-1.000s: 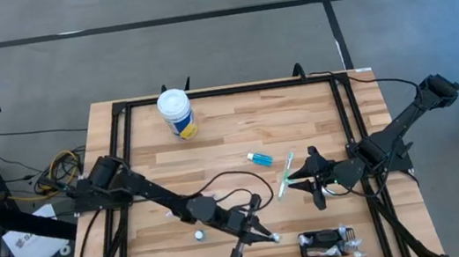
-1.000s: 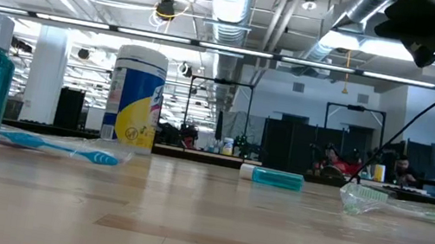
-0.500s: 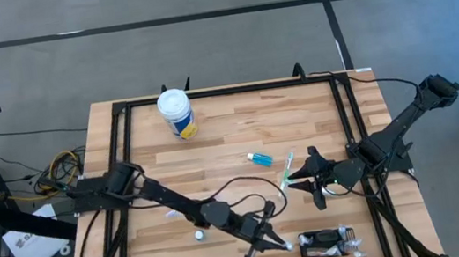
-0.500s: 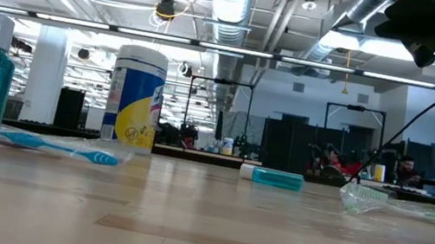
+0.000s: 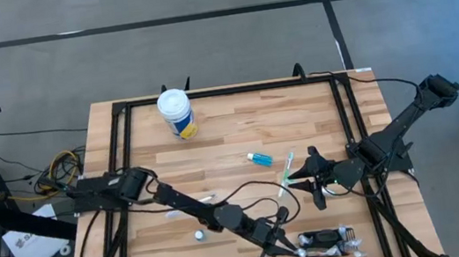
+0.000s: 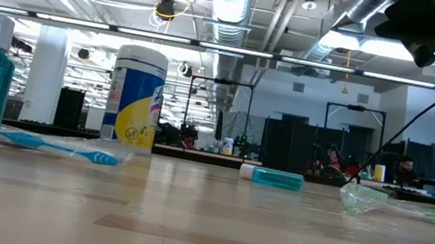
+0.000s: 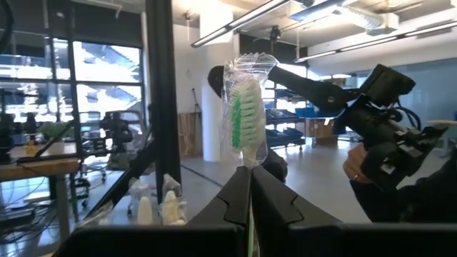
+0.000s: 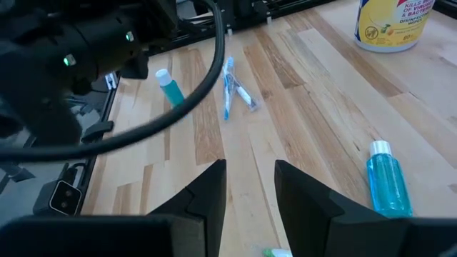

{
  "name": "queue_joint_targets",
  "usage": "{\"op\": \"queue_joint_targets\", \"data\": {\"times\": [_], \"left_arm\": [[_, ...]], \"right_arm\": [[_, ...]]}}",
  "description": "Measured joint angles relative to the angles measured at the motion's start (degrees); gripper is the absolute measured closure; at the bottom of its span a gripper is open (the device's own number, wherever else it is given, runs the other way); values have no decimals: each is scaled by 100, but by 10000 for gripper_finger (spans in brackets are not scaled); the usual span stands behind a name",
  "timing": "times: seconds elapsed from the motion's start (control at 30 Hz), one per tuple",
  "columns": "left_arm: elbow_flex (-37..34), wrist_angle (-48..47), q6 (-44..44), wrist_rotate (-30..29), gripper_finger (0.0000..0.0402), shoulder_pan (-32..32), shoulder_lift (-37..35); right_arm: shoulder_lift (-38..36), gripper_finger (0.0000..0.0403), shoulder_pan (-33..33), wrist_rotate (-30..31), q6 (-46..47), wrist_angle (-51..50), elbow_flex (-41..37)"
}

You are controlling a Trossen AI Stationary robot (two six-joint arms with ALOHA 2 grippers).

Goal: Pick & Place toothbrushing station
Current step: Put the left green toothbrush into the wire organizer

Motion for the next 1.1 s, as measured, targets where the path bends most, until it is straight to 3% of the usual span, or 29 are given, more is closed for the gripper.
{"op": "queue_joint_targets", "data": {"times": [0.37,1.1], "left_arm": [[613,-585,0,50,401,169,256],[1108,-665,41,188,401,147,633]], "right_arm": [[-1,292,-4,0,2,-9,0],[0,292,-2,0,7,-34,-2]]}}
